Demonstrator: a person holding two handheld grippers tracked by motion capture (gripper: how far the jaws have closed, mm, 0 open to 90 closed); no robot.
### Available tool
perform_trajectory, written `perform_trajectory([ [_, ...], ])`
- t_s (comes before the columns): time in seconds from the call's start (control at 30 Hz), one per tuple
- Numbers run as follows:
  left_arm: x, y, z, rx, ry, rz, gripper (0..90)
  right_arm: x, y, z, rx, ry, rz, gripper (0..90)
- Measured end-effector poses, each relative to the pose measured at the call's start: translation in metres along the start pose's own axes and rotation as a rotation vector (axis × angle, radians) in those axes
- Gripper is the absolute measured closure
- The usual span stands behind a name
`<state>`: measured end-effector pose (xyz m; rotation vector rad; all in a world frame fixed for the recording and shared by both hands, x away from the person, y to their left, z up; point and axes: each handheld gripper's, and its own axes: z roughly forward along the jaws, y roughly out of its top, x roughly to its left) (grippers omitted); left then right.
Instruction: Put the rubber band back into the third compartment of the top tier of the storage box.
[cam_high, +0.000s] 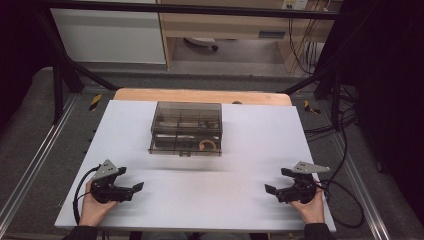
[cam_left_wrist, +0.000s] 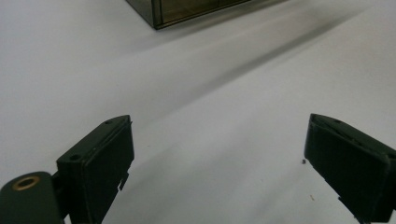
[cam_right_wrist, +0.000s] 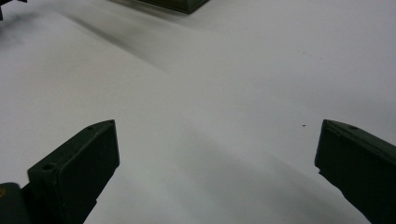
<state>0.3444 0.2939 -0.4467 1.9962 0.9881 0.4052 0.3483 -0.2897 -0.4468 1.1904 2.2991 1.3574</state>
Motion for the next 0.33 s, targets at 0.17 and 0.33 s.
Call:
perform_trajectory([
  [0.17,0.0001,-0.0001,0.0005,0.002,0.002,-0.001,7.9,-0.0017,-0.0028,-0.0003,0.000,0.001,0.008,0.6],
  [0.33,-0.0001,0.0001,0.0008,0.004,0.001,0.001,7.9,-0.0019,-0.0036,0.0008,0.012,-0.001,0.009,0.5],
])
